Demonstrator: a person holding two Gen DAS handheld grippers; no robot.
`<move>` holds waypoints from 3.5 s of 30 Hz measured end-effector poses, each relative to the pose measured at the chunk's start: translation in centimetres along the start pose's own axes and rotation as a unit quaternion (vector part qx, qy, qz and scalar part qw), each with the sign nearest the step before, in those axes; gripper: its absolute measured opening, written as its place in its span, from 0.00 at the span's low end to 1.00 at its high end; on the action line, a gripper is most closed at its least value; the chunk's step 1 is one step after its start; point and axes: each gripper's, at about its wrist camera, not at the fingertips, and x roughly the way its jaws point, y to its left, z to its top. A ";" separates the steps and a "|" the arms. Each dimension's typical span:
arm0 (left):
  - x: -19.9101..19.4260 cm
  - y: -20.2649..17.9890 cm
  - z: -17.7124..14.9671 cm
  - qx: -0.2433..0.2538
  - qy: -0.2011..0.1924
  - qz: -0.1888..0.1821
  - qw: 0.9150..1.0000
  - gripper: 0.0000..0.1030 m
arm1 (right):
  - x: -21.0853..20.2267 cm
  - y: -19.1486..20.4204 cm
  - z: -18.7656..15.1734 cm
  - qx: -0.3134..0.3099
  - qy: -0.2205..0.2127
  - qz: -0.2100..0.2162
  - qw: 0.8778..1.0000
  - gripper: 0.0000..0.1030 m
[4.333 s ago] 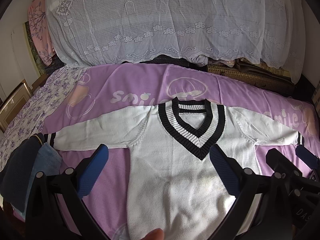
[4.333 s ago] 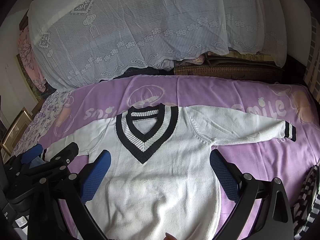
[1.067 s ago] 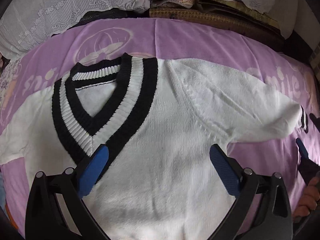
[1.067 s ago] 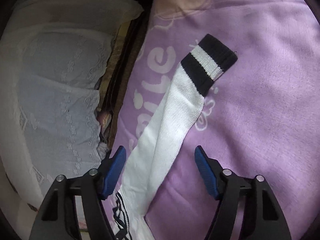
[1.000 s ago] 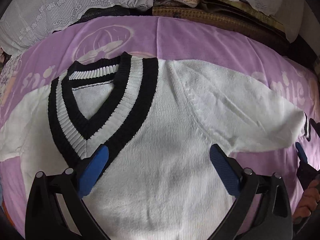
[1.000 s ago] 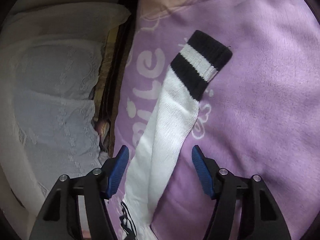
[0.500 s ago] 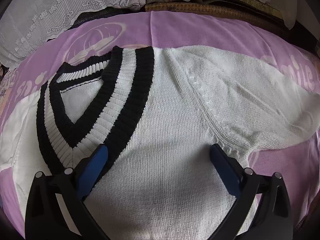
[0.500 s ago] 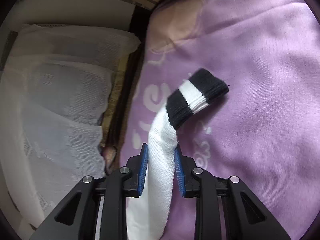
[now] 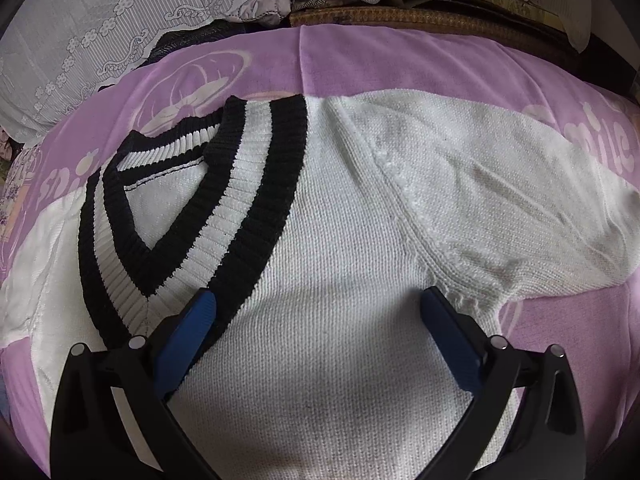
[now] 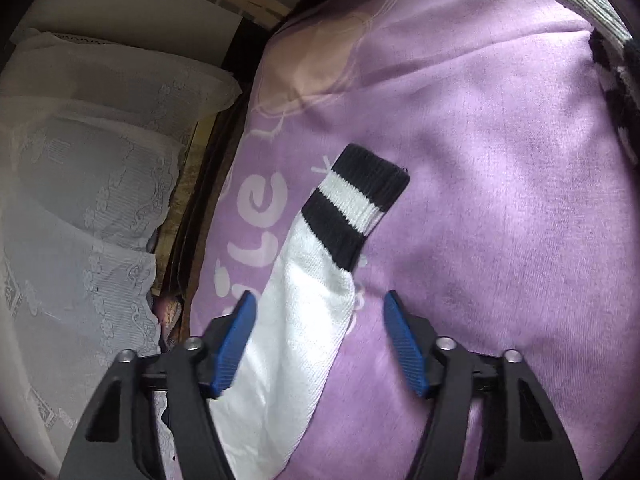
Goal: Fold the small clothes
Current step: 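Move the right tool to the striped sleeve cuff and close on it, then lift the cuff with the right tool, carry it across the body, release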
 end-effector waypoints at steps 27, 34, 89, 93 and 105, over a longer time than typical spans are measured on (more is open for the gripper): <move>-0.8 1.1 -0.2 -0.002 0.004 -0.022 1.000 0.96 | -0.6 2.1 0.7 -0.044 -0.009 0.067 0.997 0.10; -2.3 7.5 -0.8 -0.052 0.021 -0.033 0.998 0.96 | -1.5 5.7 -1.2 -0.119 0.011 0.093 0.989 0.10; -0.5 23.9 -0.9 -0.143 0.000 0.041 0.989 0.96 | -6.0 25.3 -40.7 -0.481 0.288 0.222 0.797 0.13; 0.9 26.0 -2.3 -0.170 0.025 0.080 0.982 0.96 | -4.9 23.9 -42.4 -0.496 0.319 0.196 0.783 0.35; -5.2 31.9 -5.5 -0.260 -0.041 0.060 0.963 0.96 | -8.2 21.4 -43.6 -0.557 0.398 0.214 0.697 0.58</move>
